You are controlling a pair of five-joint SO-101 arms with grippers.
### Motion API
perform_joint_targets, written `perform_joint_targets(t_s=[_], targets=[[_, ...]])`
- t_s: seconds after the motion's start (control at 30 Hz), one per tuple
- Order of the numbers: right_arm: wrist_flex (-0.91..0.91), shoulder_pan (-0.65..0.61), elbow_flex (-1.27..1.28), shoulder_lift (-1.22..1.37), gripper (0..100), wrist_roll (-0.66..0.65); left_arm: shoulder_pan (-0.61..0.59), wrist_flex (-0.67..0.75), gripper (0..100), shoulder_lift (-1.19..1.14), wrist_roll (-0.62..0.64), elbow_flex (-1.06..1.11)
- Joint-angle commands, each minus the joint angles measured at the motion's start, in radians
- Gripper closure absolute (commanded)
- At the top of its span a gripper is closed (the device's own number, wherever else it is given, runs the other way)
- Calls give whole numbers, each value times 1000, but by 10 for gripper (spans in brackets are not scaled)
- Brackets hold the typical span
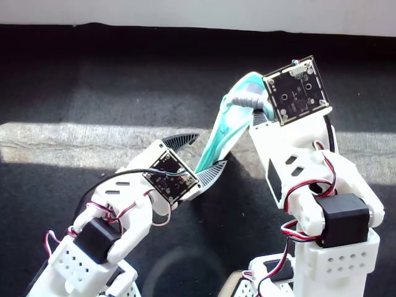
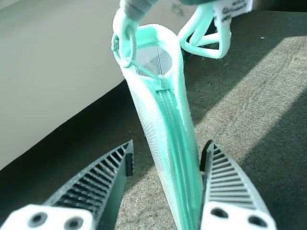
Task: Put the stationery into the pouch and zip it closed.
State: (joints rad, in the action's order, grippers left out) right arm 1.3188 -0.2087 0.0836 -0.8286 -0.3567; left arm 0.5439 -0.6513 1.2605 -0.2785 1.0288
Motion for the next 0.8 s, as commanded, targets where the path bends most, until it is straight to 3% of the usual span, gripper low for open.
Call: perform_joint_targets(t_s=[0.0,0.3,0.6,0.77], targets=[[-19,4,-4,-10,992,-3,4,63,755,-1,64,2],[-19,4,-4,-8,992,-3,4,213,755,-2,69,53],[-19,4,-4,-7,992,-3,4,232,755,-4,72,19],[-19,4,-4,-7,992,-3,36,232,869,-68,72,-1]])
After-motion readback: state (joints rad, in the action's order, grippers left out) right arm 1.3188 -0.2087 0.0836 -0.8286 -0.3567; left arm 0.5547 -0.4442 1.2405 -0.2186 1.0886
